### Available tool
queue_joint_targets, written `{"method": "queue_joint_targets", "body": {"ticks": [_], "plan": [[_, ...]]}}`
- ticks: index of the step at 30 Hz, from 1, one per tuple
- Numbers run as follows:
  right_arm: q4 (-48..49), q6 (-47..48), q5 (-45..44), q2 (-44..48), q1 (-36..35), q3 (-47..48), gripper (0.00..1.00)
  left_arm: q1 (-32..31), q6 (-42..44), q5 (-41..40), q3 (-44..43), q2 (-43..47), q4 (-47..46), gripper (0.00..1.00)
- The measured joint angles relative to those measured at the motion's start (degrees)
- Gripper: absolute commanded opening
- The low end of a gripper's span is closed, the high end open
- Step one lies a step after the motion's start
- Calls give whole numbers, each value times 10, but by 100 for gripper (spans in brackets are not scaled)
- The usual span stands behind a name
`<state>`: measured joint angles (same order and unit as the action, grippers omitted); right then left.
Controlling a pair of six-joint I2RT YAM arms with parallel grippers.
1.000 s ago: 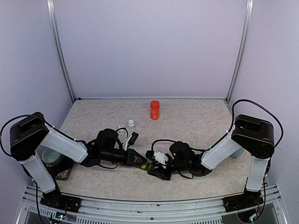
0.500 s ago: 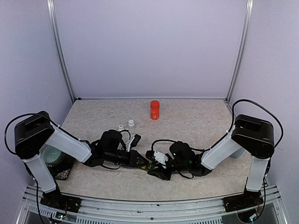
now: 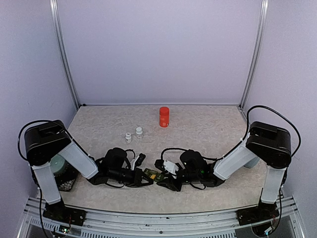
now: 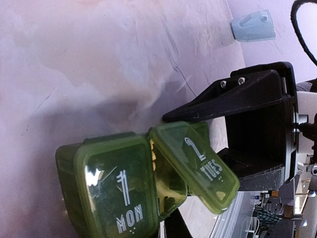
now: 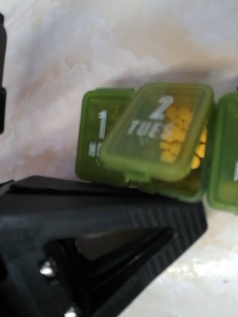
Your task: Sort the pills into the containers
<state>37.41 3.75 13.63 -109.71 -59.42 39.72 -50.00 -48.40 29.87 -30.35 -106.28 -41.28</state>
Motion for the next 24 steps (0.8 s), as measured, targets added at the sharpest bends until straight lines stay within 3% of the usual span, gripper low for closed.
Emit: {"method": "queue_joint_targets", "body": {"ticks": [9,15,19,24], "plan": [[-10,-3,2,4,1,0,43,-1,-10,10,5,15,1,8],[-18,-6,1,8,1,0,40,-29,-38,-41,24,151,43,30],[-21,-11,-15,10,0,1,39,-39,-82,-110,25,238,79,35],[-31,-19,-61,29,-5,-1,38,-52,-134,-184,40,300,113,51]]}}
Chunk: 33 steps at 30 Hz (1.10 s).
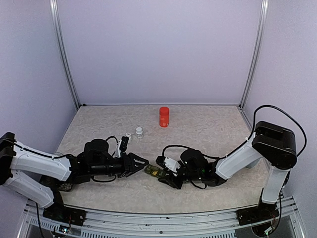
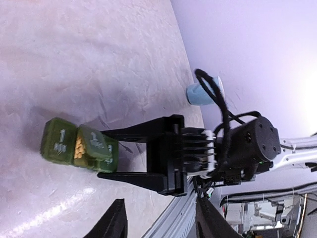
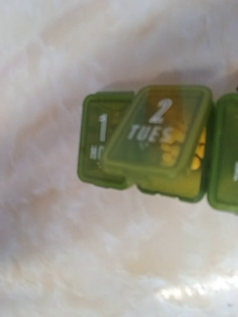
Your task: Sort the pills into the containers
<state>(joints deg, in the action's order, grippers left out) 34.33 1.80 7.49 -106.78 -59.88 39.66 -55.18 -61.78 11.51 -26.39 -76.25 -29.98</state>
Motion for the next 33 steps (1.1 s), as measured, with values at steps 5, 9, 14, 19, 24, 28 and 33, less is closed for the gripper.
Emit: {"method": "queue_joint_targets", "body": {"ticks": [5,9,14,19,24,28,33], "plan": [[-2,-7,-50,43,-12,-8,38,-16,-28,-47,5,2,26,59],[-1,-13,-75,68,-15,-8,38,-20,-39,-59,5,-31,21,66],[-3,-19,-95,78,-18,-8,38,-22,-40,-68,0,-56,16,82],[-9,-27,-102,78,-23,-8,38,-22,-38,-80,-4,-58,-23,99],[-14,-33,-104,84,-25,-8,37,-22,-40,-92,-5,-62,-55,99],[-15,-36,-104,94,-28,-8,37,-22,-47,-98,-11,-83,-77,99],[-15,-40,-104,101,-34,-8,37,-22,-56,-98,-29,-123,-97,99]]}}
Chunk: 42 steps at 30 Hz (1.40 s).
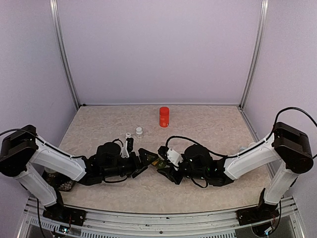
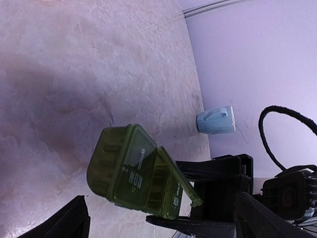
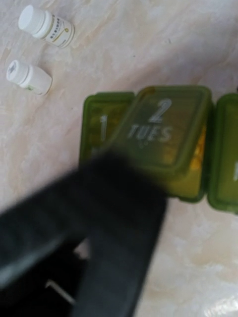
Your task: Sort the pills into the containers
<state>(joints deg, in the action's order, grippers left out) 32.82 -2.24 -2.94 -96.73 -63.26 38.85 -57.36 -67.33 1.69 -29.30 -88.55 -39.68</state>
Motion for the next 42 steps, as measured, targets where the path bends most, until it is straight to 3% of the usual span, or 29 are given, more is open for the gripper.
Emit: {"method": "queue_joint_targets", "body": {"ticks": [5,19,35,40,42], "plan": [[-2,-2,0,2,-4,0,37,2,-4,4,-16,-19,-19,97],[-4,-5,-22,14,-4,0,38,4,-19,20,-22,-52,-75,57],[-6,-20,-28,23,-4,9,38,4,-18,17,-23,-57,-80,22],[-14,-27,-26,23,-3,12,38,4,-17,16,-24,-57,-79,20],[-21,-31,-24,23,-3,15,38,4,-16,15,-24,-57,-79,31]]}}
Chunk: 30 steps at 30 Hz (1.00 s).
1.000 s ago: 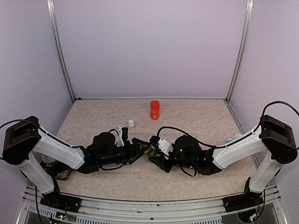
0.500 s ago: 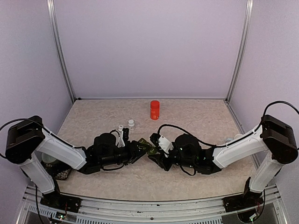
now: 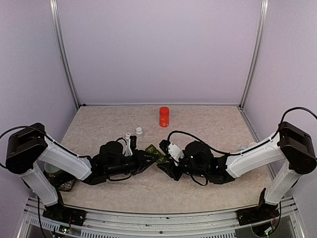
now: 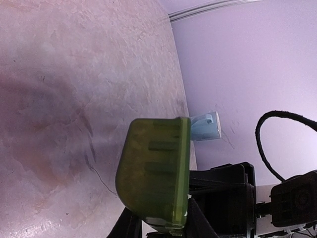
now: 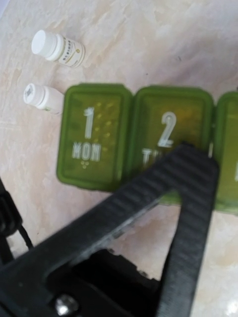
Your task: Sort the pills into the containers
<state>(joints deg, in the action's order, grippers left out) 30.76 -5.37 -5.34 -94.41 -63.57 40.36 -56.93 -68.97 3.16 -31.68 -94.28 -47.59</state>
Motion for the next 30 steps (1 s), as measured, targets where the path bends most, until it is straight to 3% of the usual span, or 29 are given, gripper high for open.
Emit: {"method": "queue_joint_targets", "body": {"ticks": [5,7,15,26,30], "plan": [[-8,-6,16,3,-1,5,38,-2,12,3,-5,2,2,71],[-10,-6,22,6,-1,8,38,-3,19,5,-7,10,3,74],[-8,-3,55,37,-1,3,38,-3,30,3,-5,40,1,68],[-7,-3,76,48,-1,-2,39,-4,37,4,-1,40,-8,38],[-5,-4,74,48,-1,-3,41,-4,36,1,0,40,-8,34]]}}
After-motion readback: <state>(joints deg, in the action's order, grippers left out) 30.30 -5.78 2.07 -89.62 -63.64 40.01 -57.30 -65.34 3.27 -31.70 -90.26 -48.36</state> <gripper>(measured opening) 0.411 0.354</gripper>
